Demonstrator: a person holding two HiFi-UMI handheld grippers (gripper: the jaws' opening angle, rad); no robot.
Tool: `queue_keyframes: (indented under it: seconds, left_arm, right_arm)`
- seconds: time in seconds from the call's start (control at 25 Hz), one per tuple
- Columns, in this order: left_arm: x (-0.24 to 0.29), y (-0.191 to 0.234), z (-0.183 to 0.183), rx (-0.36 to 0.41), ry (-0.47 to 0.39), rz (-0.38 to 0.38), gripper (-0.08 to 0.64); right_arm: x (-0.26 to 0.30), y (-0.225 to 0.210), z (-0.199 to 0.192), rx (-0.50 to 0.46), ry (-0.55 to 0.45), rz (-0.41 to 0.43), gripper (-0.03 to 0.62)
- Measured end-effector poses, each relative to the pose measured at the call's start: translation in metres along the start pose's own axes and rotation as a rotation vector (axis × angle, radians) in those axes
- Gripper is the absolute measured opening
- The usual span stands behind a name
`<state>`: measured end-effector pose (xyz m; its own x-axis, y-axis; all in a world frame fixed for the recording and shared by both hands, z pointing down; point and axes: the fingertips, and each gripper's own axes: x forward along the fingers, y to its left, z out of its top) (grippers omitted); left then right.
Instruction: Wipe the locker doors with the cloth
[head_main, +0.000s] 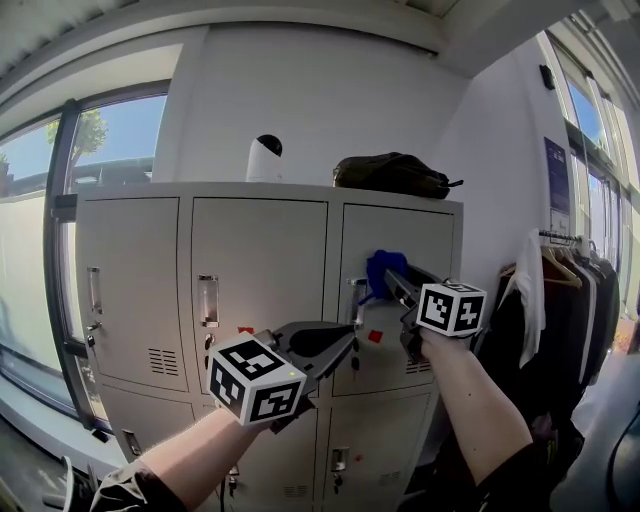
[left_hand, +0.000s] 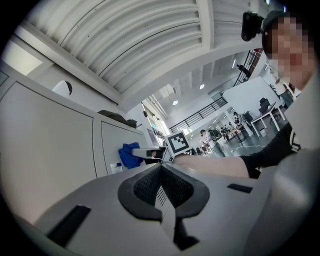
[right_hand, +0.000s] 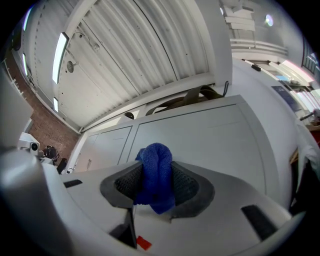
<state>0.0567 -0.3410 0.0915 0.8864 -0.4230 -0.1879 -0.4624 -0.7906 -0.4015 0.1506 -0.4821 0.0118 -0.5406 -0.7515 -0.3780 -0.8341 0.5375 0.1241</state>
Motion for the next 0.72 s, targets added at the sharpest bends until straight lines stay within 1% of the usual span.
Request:
queue_keyframes:
  seconds: [0.44, 0.72]
  left_arm:
    - [0.026, -0.015, -0.01, -0.008, 0.012, -0.039, 0.008]
    - [0.041, -0.021, -0.02, -0.023, 0.03, -0.054, 0.006]
  right_arm:
    - [-0.055, -0.101, -0.001, 0.004, -0.007, -0.171, 0.154]
    - [-0.08, -0.136, -0.01, 0.006, 0.008, -0.245, 0.153]
